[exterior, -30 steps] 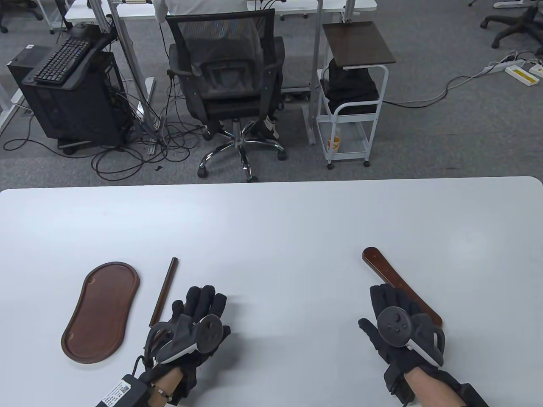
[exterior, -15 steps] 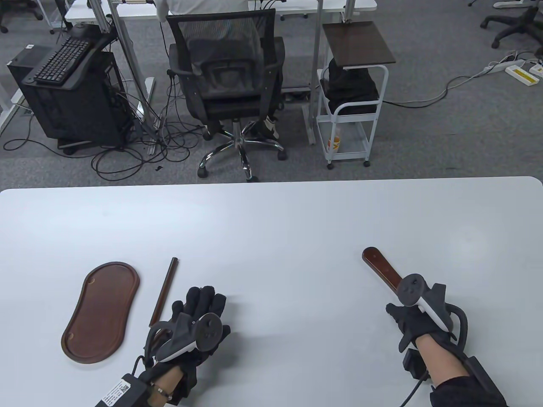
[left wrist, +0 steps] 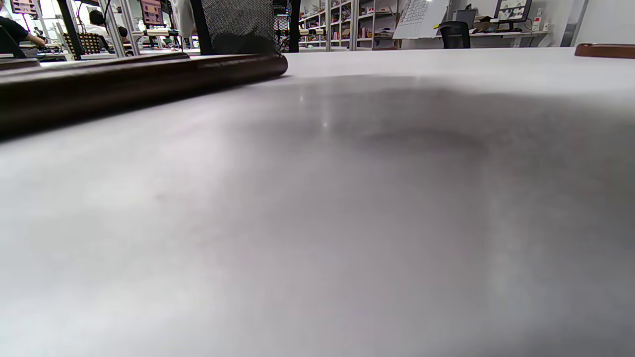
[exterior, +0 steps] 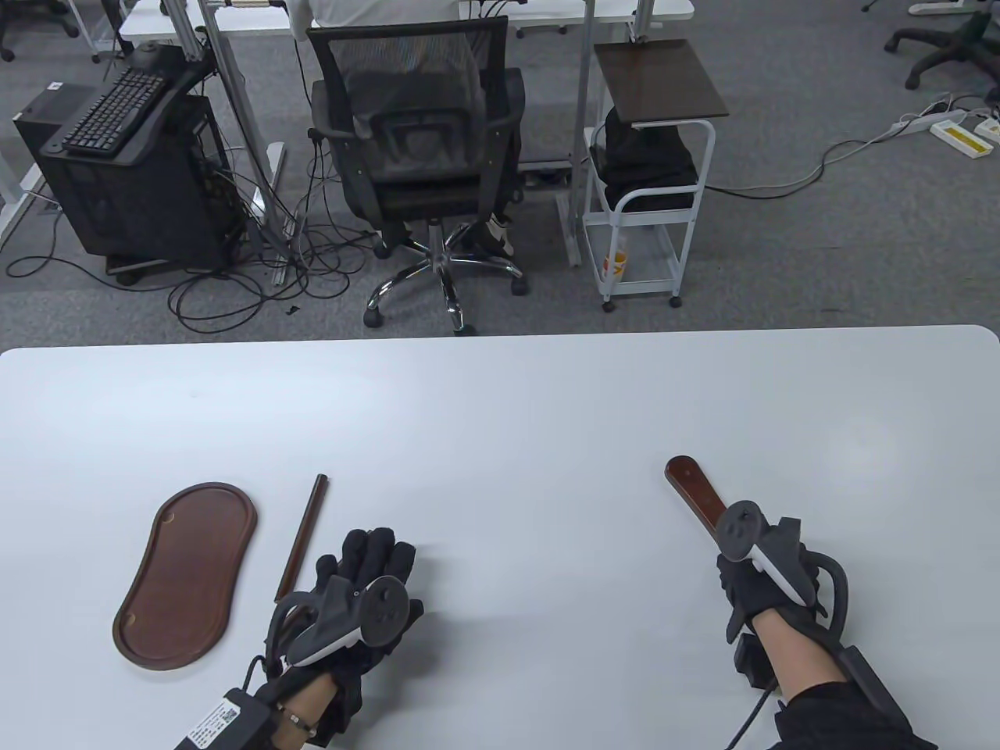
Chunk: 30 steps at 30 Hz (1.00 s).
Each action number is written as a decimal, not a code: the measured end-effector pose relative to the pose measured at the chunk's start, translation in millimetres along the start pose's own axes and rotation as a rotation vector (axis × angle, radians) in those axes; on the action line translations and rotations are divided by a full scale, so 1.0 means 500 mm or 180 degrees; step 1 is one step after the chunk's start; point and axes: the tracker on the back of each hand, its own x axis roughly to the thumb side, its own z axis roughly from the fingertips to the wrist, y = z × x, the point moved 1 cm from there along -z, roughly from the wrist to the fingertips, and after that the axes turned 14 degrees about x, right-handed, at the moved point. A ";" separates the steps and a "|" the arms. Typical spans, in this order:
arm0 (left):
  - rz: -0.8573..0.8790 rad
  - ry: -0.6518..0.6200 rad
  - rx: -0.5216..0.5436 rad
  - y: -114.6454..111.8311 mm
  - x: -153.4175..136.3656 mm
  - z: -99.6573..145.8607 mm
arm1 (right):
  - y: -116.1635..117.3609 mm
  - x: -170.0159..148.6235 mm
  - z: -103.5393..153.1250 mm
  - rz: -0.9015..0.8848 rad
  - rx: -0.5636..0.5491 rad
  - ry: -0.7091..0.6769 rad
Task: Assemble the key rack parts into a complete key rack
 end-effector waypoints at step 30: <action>-0.0024 0.0220 0.0129 0.018 -0.042 -0.008 | -0.009 0.021 0.138 -0.1833 -0.0279 -0.1628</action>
